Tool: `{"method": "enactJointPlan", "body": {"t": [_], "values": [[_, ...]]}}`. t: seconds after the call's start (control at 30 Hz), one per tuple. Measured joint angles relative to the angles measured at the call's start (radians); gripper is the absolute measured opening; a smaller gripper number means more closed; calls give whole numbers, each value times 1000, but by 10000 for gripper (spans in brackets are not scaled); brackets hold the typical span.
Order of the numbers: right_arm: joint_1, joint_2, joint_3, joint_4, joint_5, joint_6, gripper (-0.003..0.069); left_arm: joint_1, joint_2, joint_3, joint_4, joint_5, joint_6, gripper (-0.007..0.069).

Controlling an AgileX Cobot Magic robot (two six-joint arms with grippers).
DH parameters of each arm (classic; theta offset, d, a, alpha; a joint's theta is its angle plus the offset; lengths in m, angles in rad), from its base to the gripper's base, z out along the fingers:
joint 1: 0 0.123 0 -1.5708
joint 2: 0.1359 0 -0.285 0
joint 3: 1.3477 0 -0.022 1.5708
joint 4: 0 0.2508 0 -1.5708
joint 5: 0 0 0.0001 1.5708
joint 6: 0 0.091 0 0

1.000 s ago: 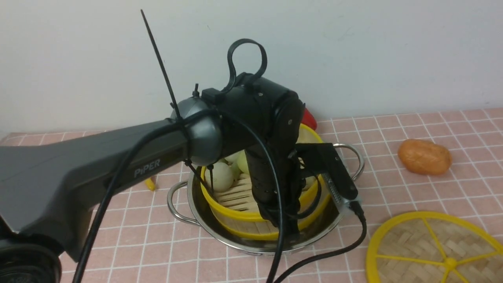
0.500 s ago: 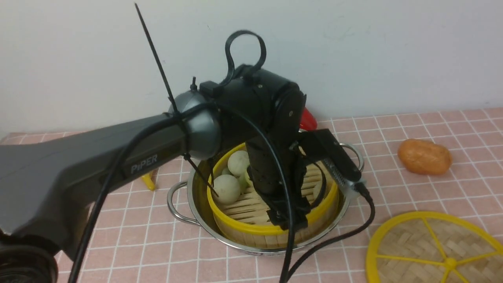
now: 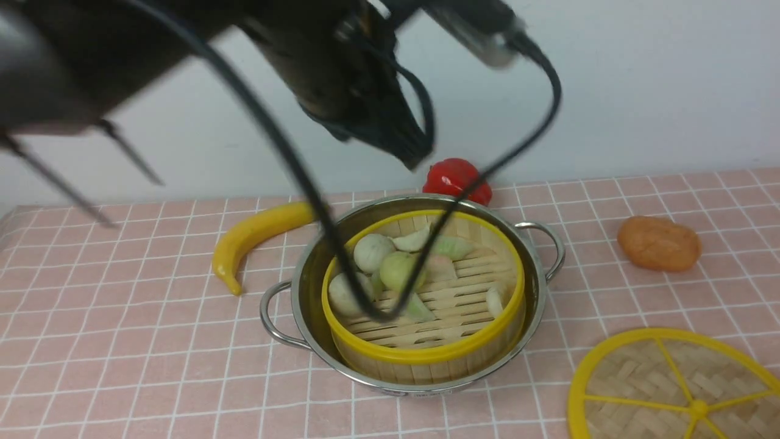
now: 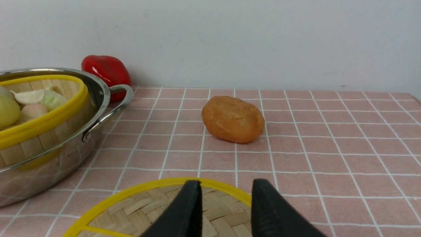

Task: Place the steamer in the pot on the pink tablecloth, and put the lid on the steamer.
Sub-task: 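Move the gripper down to the bamboo steamer lid and grasp its center knob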

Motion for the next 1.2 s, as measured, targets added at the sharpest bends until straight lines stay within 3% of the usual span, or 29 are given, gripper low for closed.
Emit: {"method": "enactJointPlan", "body": {"t": [0.5, 0.7, 0.87, 1.03, 1.2], "values": [[0, 0, 0, 1, 0, 0, 240, 8, -84, -1, -26, 3, -39, -18], [0, 0, 0, 2, 0, 0, 240, 68, -136, 66, -7, -48, -56, -8], [0, 0, 0, 1, 0, 0, 240, 192, -337, 313, -72, -302, -70, 1], [0, 0, 0, 1, 0, 0, 240, 420, -662, 780, -280, -715, -21, 5], [0, 0, 0, 1, 0, 0, 240, 577, -941, 1175, -386, -855, 5, 12]]}}
